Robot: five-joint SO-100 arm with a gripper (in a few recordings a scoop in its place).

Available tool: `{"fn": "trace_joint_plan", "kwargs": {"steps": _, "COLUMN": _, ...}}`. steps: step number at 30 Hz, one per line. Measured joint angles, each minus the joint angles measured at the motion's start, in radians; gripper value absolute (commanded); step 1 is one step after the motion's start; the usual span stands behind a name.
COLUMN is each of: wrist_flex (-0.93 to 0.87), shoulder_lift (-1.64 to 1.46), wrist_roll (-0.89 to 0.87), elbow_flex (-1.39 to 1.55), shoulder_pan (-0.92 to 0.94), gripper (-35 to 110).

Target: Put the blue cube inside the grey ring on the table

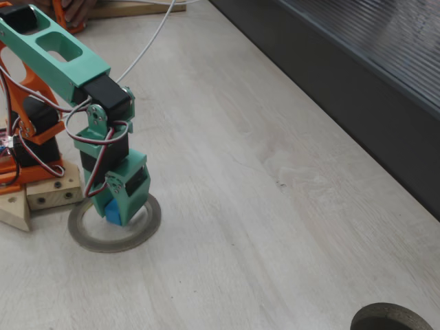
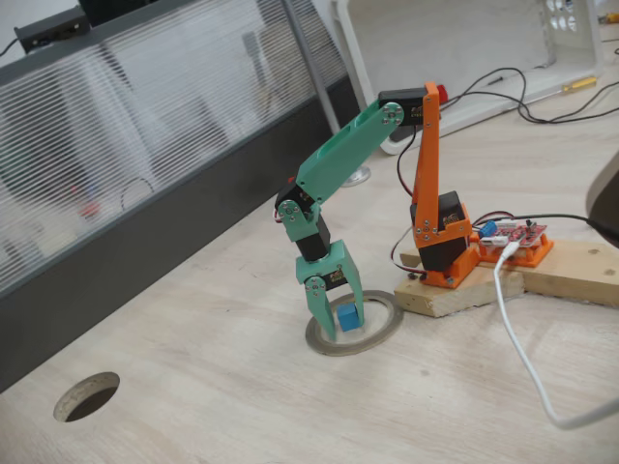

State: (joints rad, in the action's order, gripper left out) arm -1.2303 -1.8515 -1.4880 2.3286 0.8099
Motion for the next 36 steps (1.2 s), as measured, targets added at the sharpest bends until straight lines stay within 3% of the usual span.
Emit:
{"fn": "trace_joint_plan", "kwargs": {"steps": 7, "wrist_flex": -0.011, "shoulder_lift": 0.000, "wrist_roll": 0.000, "elbow_flex": 0.000, "shoulder_pan": 0.000, "gripper": 30}}
{"fn": "trace_joint_plan", "kwargs": {"steps": 13, "wrist_flex": -0.121, "shoulder_lift": 0.000, "wrist_roll": 0.000, "elbow_flex": 0.000, "shoulder_pan": 0.000, "gripper": 31}}
{"fn": "trace_joint_plan", "kwargs": {"steps": 36, "wrist_flex": -0.333, "shoulder_lift": 0.000, "wrist_roll": 0.000, "elbow_flex": -0.293, "shoulder_pan": 0.000, "gripper": 30}}
